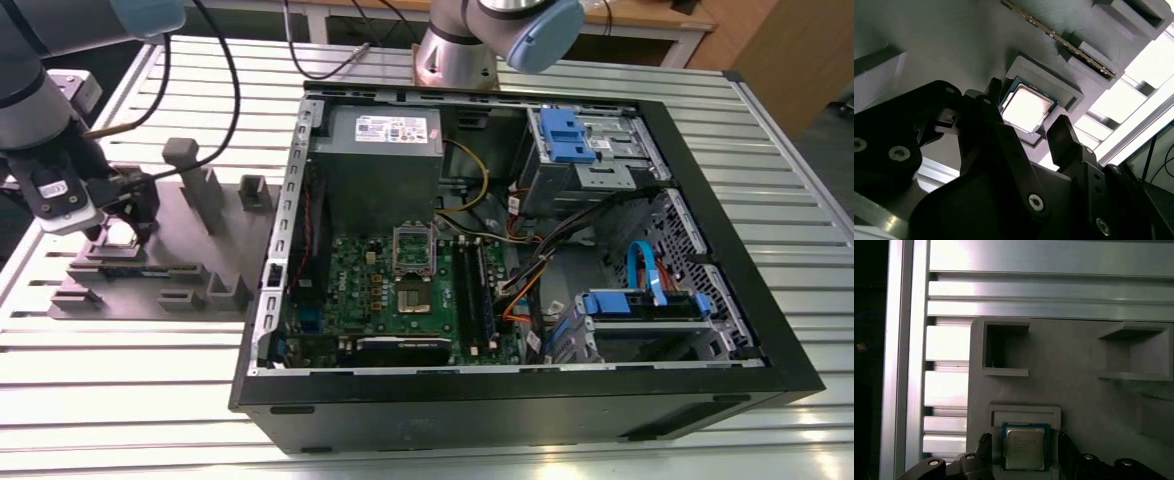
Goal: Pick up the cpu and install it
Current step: 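Pick up the cpu and move it towards the insertion slot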
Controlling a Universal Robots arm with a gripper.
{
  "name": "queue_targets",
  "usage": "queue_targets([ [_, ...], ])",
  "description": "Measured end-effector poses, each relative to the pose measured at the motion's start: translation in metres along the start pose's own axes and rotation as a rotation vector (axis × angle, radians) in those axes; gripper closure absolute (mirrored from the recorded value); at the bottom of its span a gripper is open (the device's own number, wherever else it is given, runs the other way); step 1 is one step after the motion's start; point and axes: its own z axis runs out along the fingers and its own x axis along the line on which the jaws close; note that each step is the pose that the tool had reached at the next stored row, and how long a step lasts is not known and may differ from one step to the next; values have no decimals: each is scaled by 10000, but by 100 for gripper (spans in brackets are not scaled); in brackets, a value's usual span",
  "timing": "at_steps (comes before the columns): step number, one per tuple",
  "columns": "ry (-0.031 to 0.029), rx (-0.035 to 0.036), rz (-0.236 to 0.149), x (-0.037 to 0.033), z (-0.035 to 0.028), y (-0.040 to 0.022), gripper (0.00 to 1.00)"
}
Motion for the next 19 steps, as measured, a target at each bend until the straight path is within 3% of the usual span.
queue_targets([
  [15, -17, 2, 9, 0, 18, 0, 36],
  [19, -17, 2, 10, 0, 20, 0, 45],
])
